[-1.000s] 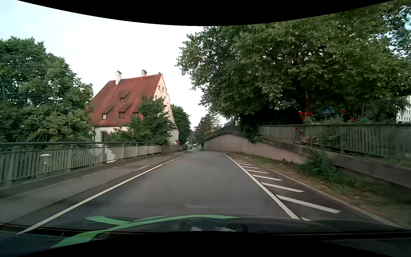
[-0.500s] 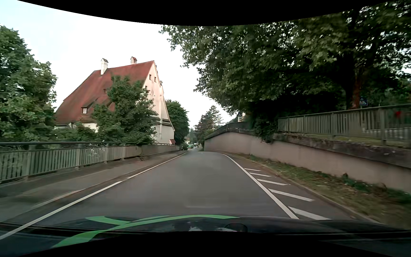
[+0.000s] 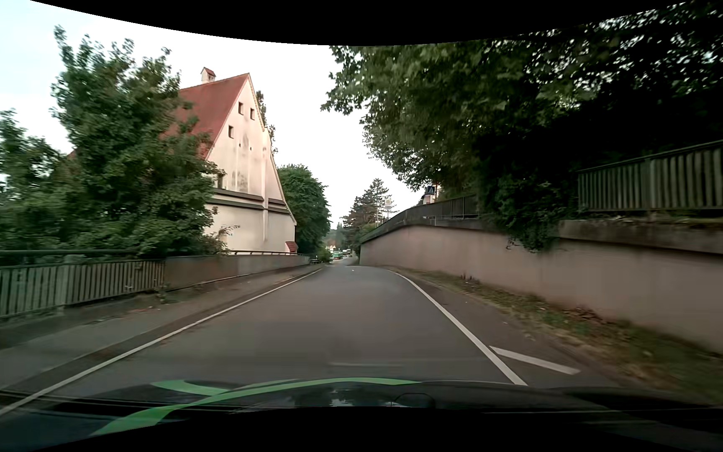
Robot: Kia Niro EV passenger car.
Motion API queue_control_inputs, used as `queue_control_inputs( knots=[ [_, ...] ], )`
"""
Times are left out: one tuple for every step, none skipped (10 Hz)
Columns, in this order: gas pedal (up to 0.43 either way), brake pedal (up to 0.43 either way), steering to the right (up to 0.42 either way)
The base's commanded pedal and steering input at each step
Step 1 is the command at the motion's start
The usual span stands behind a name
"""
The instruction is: Follow the waypoints while adhering to traffic rules and regulations
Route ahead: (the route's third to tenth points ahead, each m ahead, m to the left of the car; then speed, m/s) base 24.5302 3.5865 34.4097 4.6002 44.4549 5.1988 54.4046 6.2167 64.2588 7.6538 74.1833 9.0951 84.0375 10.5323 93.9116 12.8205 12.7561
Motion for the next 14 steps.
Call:
queue_control_inputs(
  knots=[
    [0.150, 0.000, -0.007],
    [0.130, 0.000, -0.008],
    [0.118, 0.000, -0.008],
    [0.118, 0.000, -0.008],
    [0.118, 0.000, -0.008],
    [0.118, 0.000, -0.009],
    [0.118, 0.000, -0.008],
    [0.118, 0.000, -0.009],
    [0.118, 0.000, -0.010],
    [0.118, 0.000, -0.011],
    [0.118, 0.000, -0.012],
    [0.118, 0.000, -0.013],
    [0.118, 0.000, -0.013],
    [0.118, 0.000, -0.013]
  ],
)
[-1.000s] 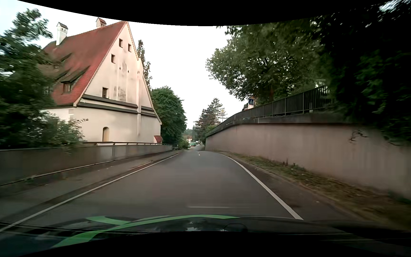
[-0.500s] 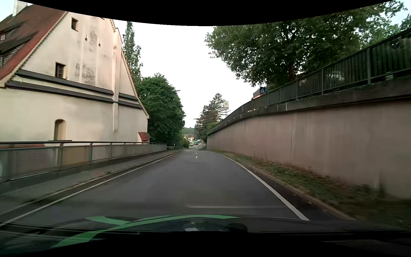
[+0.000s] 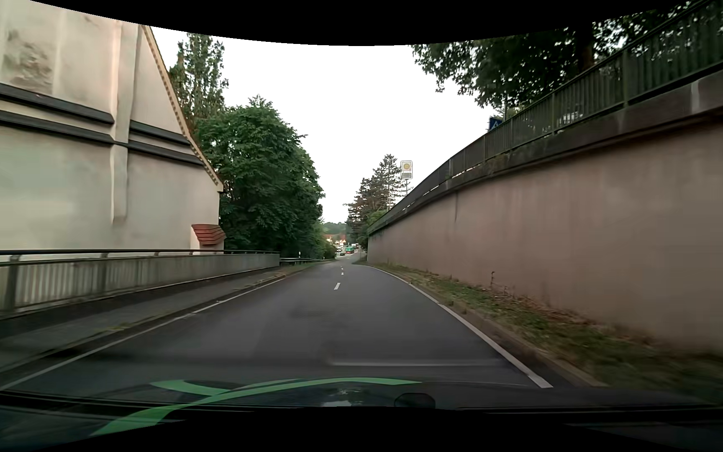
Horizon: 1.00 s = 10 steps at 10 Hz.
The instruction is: Follow the waypoints while adhering to traffic rules and regulations
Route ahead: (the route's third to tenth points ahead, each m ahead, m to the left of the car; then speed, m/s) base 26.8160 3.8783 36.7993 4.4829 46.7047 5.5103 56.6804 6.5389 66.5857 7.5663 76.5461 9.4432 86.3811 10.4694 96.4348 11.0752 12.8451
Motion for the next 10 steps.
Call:
queue_control_inputs(
  knots=[
    [0.118, 0.000, -0.014],
    [0.118, 0.000, -0.016],
    [0.118, 0.000, -0.018],
    [0.118, 0.000, -0.018],
    [0.118, 0.000, -0.018],
    [0.118, 0.000, -0.019],
    [0.118, 0.000, -0.020],
    [0.118, 0.000, -0.020],
    [0.118, 0.000, -0.021],
    [0.110, 0.000, -0.022]
  ],
)
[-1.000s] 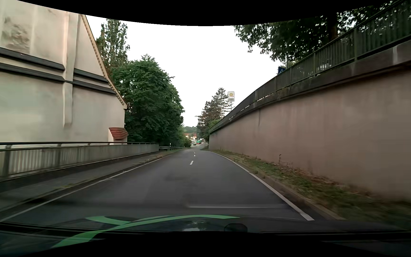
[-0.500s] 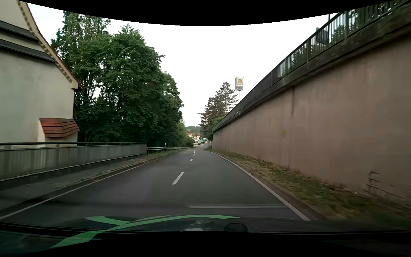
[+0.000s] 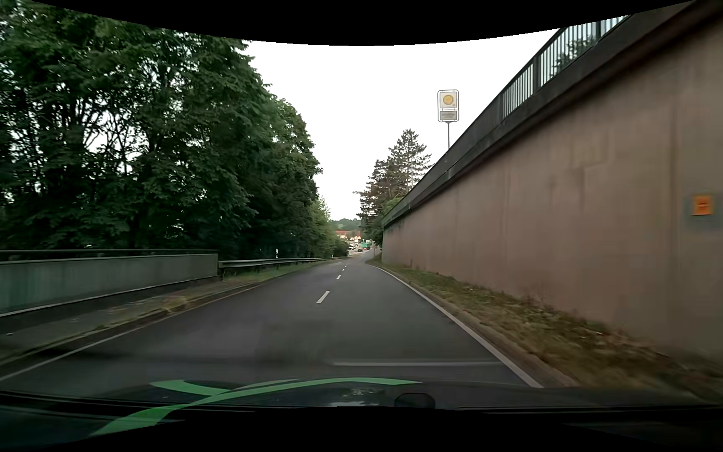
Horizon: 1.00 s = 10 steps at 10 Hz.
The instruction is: Follow the waypoints while adhering to traffic rules and regulations
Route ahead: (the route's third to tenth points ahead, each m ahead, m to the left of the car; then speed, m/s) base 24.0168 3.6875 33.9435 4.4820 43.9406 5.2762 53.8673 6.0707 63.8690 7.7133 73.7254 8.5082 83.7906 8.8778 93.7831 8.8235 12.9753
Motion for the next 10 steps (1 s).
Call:
queue_control_inputs(
  knots=[
    [0.110, 0.000, -0.022],
    [0.098, 0.000, -0.023],
    [0.098, 0.000, -0.023],
    [0.098, 0.000, -0.023],
    [0.087, 0.000, -0.023],
    [0.087, 0.000, -0.023],
    [0.087, 0.000, -0.022],
    [0.087, 0.000, -0.021],
    [0.087, 0.000, -0.018],
    [0.087, 0.000, -0.017]
  ],
)
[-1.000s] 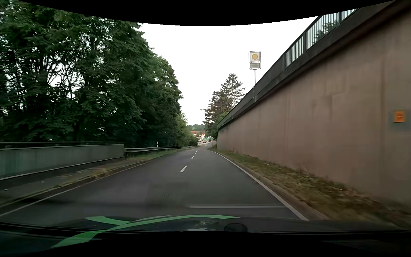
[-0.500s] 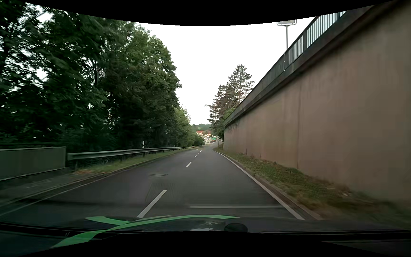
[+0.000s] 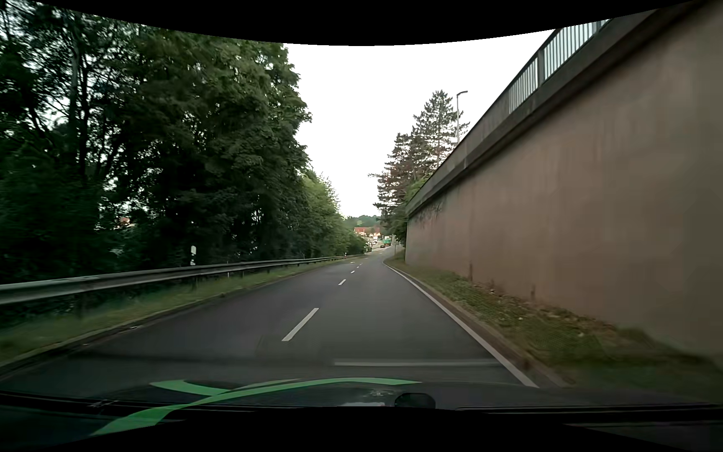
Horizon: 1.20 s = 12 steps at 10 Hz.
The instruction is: Follow the waypoints while adhering to traffic rules and regulations
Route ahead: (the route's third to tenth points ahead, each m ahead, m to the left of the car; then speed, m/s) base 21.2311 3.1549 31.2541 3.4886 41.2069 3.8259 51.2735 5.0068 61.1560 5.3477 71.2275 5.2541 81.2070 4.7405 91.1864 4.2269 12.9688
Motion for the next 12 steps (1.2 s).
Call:
queue_control_inputs(
  knots=[
    [0.079, 0.000, -0.015],
    [0.079, 0.000, -0.015],
    [0.079, 0.000, -0.015],
    [0.067, 0.000, -0.014],
    [0.067, 0.000, -0.012],
    [0.067, 0.000, -0.011],
    [0.067, 0.000, -0.009],
    [0.067, 0.000, -0.008],
    [0.067, 0.000, -0.007],
    [0.067, 0.000, -0.007],
    [0.067, 0.000, -0.006],
    [0.079, 0.000, -0.006]
  ],
)
